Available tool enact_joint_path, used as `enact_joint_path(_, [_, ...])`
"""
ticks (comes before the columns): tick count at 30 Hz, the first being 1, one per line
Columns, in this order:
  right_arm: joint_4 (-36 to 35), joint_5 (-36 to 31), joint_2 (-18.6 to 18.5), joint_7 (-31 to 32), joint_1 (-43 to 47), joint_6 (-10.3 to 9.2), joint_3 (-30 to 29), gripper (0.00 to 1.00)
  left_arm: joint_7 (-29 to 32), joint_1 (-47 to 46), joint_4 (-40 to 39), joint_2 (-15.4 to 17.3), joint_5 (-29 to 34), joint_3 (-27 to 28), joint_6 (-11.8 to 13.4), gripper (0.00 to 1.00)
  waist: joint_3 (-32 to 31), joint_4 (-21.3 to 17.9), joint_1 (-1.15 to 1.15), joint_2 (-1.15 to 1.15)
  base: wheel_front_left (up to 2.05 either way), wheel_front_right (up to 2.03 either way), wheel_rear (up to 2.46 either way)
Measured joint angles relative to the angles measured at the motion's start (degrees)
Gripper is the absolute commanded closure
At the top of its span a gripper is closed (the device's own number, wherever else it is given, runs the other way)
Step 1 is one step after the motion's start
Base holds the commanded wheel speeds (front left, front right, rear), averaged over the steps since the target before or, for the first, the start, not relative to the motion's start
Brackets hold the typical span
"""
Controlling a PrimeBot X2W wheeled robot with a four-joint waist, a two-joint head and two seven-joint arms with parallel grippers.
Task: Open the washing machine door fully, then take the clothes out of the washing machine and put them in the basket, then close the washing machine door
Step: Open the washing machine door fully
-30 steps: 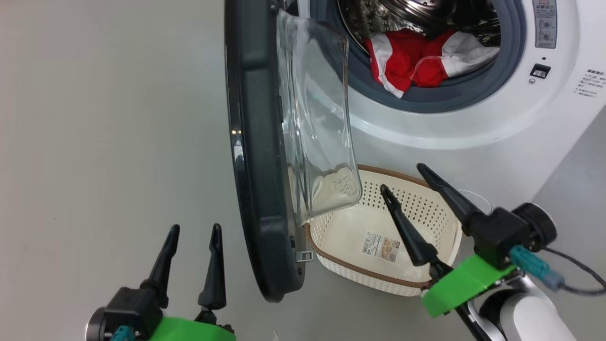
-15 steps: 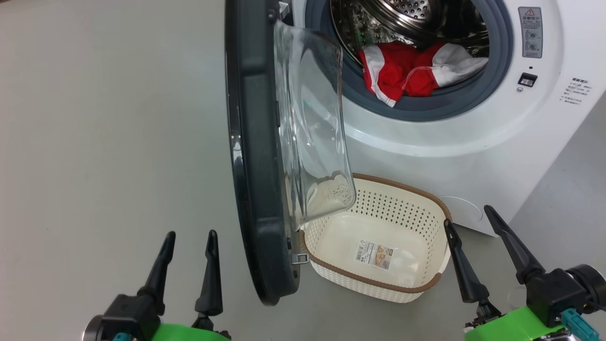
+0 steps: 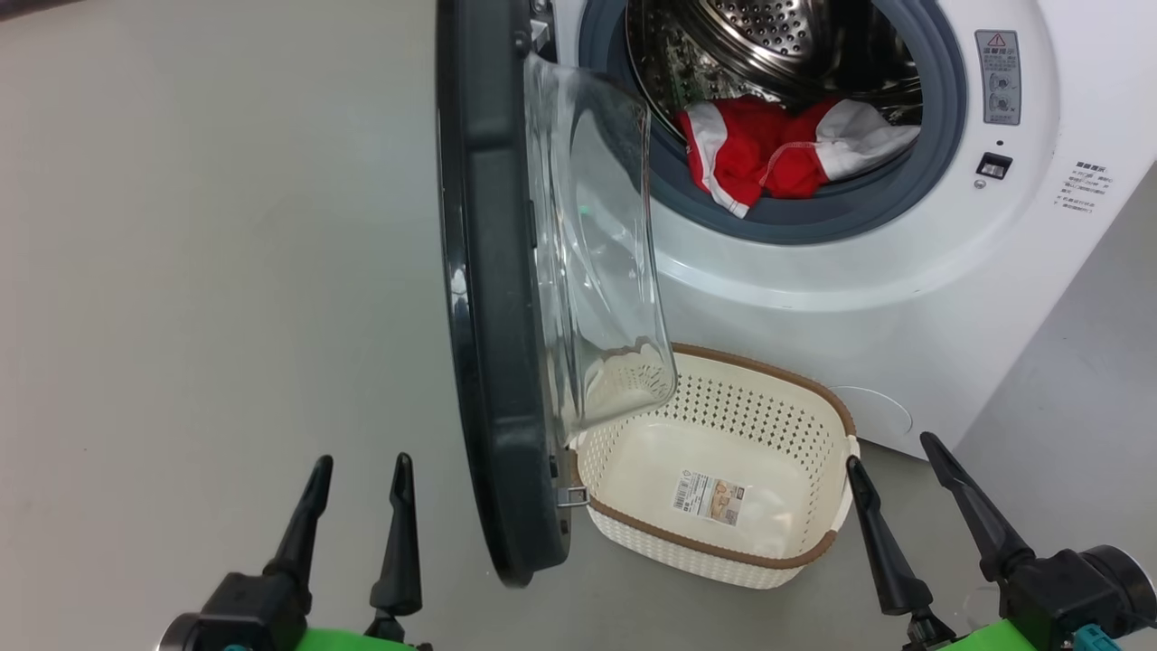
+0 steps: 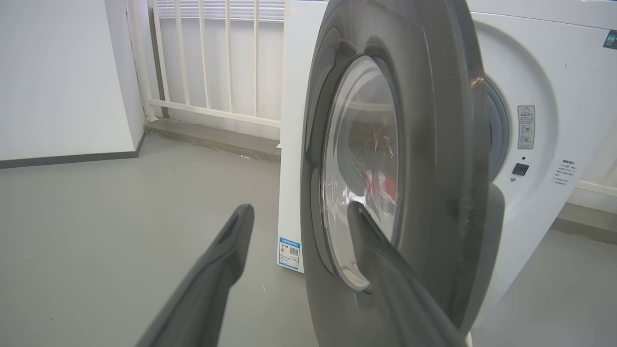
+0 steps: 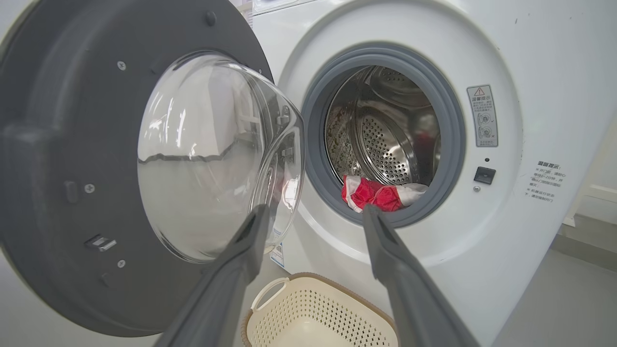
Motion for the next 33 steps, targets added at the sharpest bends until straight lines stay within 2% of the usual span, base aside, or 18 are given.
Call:
enact_joint_path(4, [-0.1, 0.0, 0.1, 0.0, 0.0, 0.00, 0.4, 0.00, 0.0, 0.0, 0.0, 0.0, 0.0, 0.0, 0.2, 0.00, 0.0, -0.2, 0.00, 0.00, 0.00, 0.00, 0.00])
enact_joint_path(5, [-0.1, 0.0, 0.1, 0.0, 0.0, 0.00, 0.4, 0.00, 0.0, 0.0, 0.1, 0.0, 0.0, 0.0, 0.2, 0.05, 0.1, -0.2, 0.00, 0.00, 0.00, 0.00, 0.00])
enact_joint_path(6, [-0.1, 0.1, 0.1, 0.0, 0.0, 0.00, 0.5, 0.00, 0.0, 0.0, 0.1, 0.1, 0.0, 0.0, 0.3, 0.67, 0.1, -0.3, 0.00, 0.00, 0.00, 0.00, 0.00])
enact_joint_path(7, [-0.1, 0.2, 0.1, 0.0, 0.0, 0.00, 0.6, 0.00, 0.0, 0.0, 0.0, 0.1, 0.0, 0.0, 0.3, 1.00, 0.1, -0.4, 0.00, 0.00, 0.00, 0.00, 0.00])
enact_joint_path(14, [0.0, 0.4, 0.1, 0.1, 0.0, 0.00, 0.9, 0.00, -1.5, -0.1, -3.2, 1.0, 0.8, 0.8, 1.5, 1.00, 0.3, -0.9, 0.00, 0.00, 0.00, 0.00, 0.00])
enact_joint_path(19, [0.3, 0.8, 0.1, 0.1, 0.0, 0.00, 0.9, 0.00, -3.0, -1.3, -12.1, 2.2, 3.2, 0.7, 1.3, 1.00, 0.3, -1.3, 0.00, 0.00, 0.00, 0.00, 0.00])
enact_joint_path(23, [0.4, 1.4, 0.1, 0.1, 0.0, 0.00, 1.0, 0.00, -3.4, -2.8, -16.4, 2.2, 4.6, -0.7, -0.2, 1.00, 0.4, -1.5, 0.00, 0.00, 0.00, 0.00, 0.00])
enact_joint_path(24, [0.5, 1.6, 0.1, 0.1, 0.0, 0.00, 1.0, 0.00, -3.5, -3.6, -18.7, 2.4, 5.2, -2.5, -2.0, 1.00, 0.5, -1.6, 0.00, 0.00, 0.00, 0.00, 0.00])
enact_joint_path(25, [0.5, 1.6, 0.1, 0.1, 0.0, 0.00, 1.0, 0.00, -3.5, -3.6, -18.7, 2.4, 5.2, -2.5, -2.0, 1.00, 0.5, -1.6, 0.00, 0.00, 0.00, 0.00, 0.00])
enact_joint_path(33, [0.9, 1.6, 0.1, 0.1, -0.1, 0.00, 1.0, 0.00, -2.3, -5.1, -18.2, 2.7, 6.2, -9.3, -6.6, 1.00, 1.0, -2.3, 0.00, 0.00, 0.00, 0.00, 0.00])
